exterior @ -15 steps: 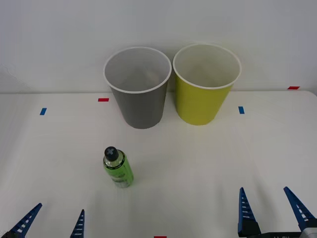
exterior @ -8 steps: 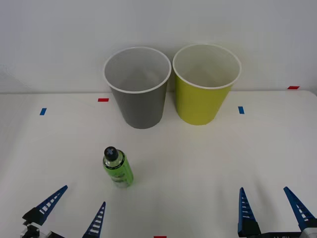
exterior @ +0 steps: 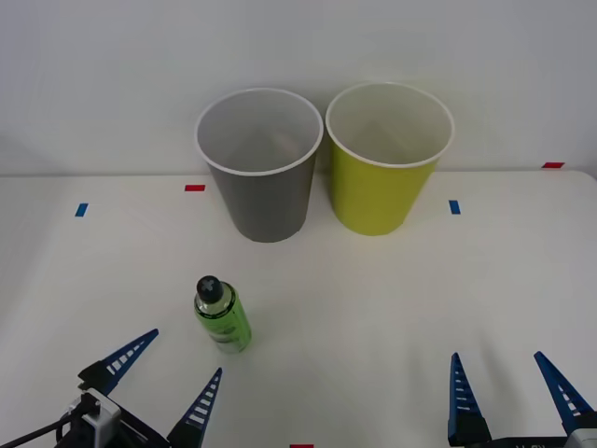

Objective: Put cans in the gray bin and PET bottles in the light green bin.

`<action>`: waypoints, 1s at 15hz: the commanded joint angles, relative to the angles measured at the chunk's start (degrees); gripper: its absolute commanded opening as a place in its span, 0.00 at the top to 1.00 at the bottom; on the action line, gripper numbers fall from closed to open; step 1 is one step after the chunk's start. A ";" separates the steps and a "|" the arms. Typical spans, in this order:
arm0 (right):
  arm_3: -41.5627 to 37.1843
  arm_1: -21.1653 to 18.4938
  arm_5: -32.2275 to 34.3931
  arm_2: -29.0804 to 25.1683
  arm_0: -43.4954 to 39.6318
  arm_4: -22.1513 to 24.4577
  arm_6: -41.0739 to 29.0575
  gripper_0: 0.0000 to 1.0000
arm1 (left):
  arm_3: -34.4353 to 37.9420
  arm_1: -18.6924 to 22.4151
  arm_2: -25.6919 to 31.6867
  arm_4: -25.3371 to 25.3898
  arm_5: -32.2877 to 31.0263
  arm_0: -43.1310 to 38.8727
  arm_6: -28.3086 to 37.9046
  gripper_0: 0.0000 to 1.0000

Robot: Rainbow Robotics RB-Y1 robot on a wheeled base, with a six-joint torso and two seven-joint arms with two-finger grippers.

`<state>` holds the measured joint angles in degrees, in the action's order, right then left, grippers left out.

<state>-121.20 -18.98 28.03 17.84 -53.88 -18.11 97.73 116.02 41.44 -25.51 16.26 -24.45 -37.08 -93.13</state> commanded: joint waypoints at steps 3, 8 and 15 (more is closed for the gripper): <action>0.00 0.00 0.01 0.00 0.00 0.00 0.00 0.00 | -2.82 0.13 -3.23 1.67 0.46 6.93 0.32 0.00; 0.00 0.00 0.01 0.00 0.00 0.00 0.00 0.00 | -2.82 0.13 -3.76 2.11 3.45 10.18 0.32 0.00; 0.00 0.00 0.01 0.00 0.00 0.00 0.00 0.00 | -2.91 -0.49 -4.02 2.20 6.96 13.70 0.41 0.00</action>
<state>-121.20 -18.98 28.03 17.84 -53.88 -18.11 97.73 113.11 41.19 -29.47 18.46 -18.10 -23.87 -92.73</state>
